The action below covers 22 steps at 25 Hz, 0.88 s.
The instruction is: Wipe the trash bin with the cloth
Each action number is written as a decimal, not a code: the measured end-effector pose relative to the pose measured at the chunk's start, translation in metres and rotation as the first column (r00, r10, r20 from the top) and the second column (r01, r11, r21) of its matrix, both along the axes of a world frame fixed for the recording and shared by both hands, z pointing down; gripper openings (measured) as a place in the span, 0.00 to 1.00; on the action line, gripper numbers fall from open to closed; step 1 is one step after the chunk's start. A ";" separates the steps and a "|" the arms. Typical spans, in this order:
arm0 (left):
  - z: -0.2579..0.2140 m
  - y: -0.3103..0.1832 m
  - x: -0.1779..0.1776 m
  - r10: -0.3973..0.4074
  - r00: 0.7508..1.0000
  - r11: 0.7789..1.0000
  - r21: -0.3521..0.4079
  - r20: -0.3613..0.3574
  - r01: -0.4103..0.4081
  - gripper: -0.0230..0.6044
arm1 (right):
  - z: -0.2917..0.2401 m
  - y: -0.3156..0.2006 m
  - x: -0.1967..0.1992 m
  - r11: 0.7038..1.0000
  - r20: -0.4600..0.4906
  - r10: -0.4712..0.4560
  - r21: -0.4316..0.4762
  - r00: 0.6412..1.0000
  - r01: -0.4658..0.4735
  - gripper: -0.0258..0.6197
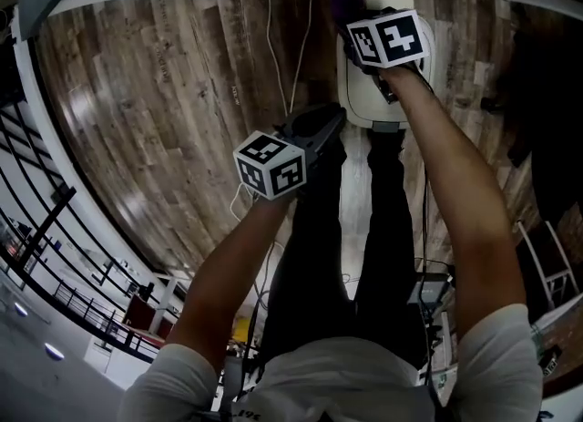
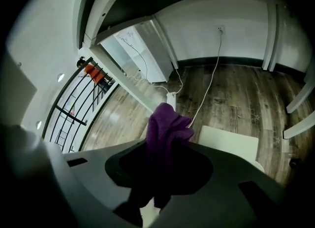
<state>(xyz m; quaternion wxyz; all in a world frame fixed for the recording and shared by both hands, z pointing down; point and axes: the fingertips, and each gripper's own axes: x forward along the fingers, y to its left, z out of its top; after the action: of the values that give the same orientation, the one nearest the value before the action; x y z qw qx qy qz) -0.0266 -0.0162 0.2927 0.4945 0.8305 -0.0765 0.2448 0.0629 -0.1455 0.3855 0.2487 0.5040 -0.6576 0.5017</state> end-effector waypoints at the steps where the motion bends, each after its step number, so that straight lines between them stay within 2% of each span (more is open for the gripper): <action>1: 0.001 0.001 0.000 0.001 1.000 1.000 -0.003 0.000 -0.001 0.12 | 0.003 0.002 0.001 1.000 -0.003 -0.004 -0.008 1.000 0.004 0.23; 10: 0.008 0.017 0.015 0.025 1.000 0.999 -0.027 0.000 -0.025 0.12 | 0.009 0.031 0.061 0.996 -0.023 0.084 -0.025 0.996 -0.085 0.23; 17: 0.008 0.021 0.026 0.043 0.999 0.999 -0.017 -0.002 -0.043 0.12 | 0.011 0.068 0.116 0.988 -0.104 0.143 -0.052 0.984 -0.149 0.23; 22: 0.008 0.027 0.033 0.053 0.999 0.999 -0.011 -0.004 -0.053 0.12 | 0.010 0.098 0.158 0.985 -0.220 0.131 -0.082 0.967 -0.153 0.23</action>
<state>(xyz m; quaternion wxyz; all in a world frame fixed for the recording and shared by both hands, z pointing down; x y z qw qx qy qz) 0.0066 0.0111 0.3007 0.4926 0.8299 -0.0520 0.2568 0.2208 -0.0478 0.3953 0.3058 0.5879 -0.5636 0.4931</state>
